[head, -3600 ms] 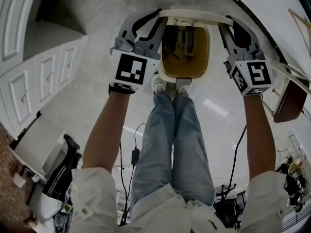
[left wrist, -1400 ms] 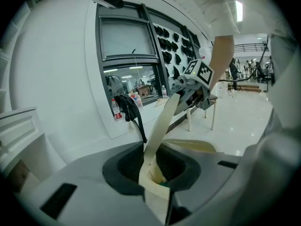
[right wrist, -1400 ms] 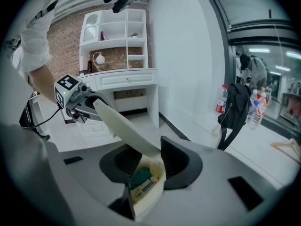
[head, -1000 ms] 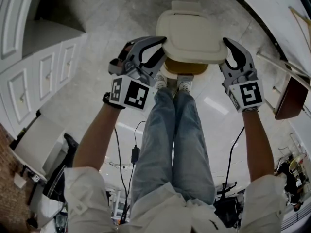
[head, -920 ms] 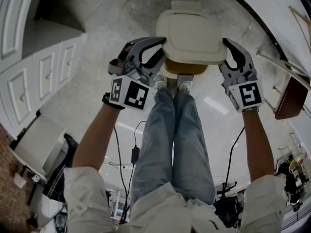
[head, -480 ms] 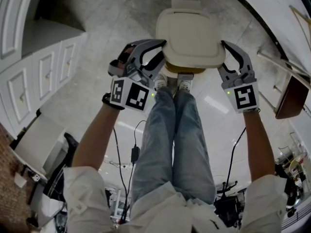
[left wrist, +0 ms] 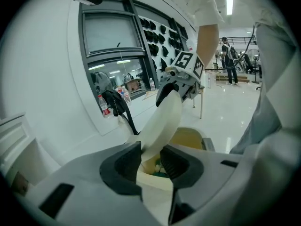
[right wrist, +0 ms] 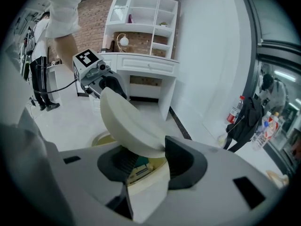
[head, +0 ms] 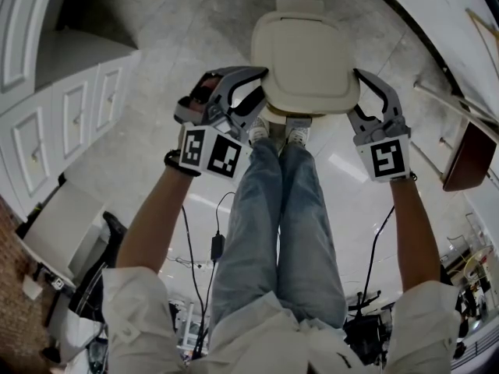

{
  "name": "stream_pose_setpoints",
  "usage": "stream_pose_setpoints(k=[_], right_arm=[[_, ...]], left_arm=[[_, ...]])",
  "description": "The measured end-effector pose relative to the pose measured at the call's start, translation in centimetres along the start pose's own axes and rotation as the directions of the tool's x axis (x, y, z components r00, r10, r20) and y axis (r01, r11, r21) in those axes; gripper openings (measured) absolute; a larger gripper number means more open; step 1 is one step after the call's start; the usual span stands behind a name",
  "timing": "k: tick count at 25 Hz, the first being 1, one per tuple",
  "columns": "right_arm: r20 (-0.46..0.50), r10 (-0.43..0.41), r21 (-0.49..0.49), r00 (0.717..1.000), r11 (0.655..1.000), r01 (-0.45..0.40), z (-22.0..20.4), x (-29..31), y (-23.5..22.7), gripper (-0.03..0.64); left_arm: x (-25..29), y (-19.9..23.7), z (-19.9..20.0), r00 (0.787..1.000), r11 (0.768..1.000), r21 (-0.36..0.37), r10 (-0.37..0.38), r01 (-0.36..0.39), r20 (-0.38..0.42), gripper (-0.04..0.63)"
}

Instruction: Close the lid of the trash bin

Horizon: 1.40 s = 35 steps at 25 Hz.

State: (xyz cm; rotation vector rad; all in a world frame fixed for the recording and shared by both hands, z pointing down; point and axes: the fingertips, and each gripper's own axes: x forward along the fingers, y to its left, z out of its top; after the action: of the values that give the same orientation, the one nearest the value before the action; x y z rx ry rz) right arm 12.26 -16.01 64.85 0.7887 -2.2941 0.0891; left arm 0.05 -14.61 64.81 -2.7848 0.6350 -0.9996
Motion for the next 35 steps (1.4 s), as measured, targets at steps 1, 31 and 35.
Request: stream_pose_setpoints(k=[1, 31, 35], right_arm=[[0.002, 0.002, 0.004, 1.0, 1.0, -0.002, 0.0, 0.0, 0.0, 0.173], [-0.074, 0.127, -0.112, 0.989, 0.985, -0.135, -2.5, 0.4, 2.5, 0.275], [-0.09, 0.145, -0.127, 0.985, 0.98, -0.156, -3.0, 0.6, 3.0, 0.291]], left_arm=[[0.0, 0.0, 0.0, 1.0, 1.0, 0.0, -0.002, 0.002, -0.002, 0.135], [0.6, -3.2, -1.8, 0.987, 0.988, 0.043, -0.149, 0.151, -0.057, 0.2], [0.6, -3.7, -2.2, 0.982, 0.983, 0.029, -0.181, 0.183, -0.056, 0.219]])
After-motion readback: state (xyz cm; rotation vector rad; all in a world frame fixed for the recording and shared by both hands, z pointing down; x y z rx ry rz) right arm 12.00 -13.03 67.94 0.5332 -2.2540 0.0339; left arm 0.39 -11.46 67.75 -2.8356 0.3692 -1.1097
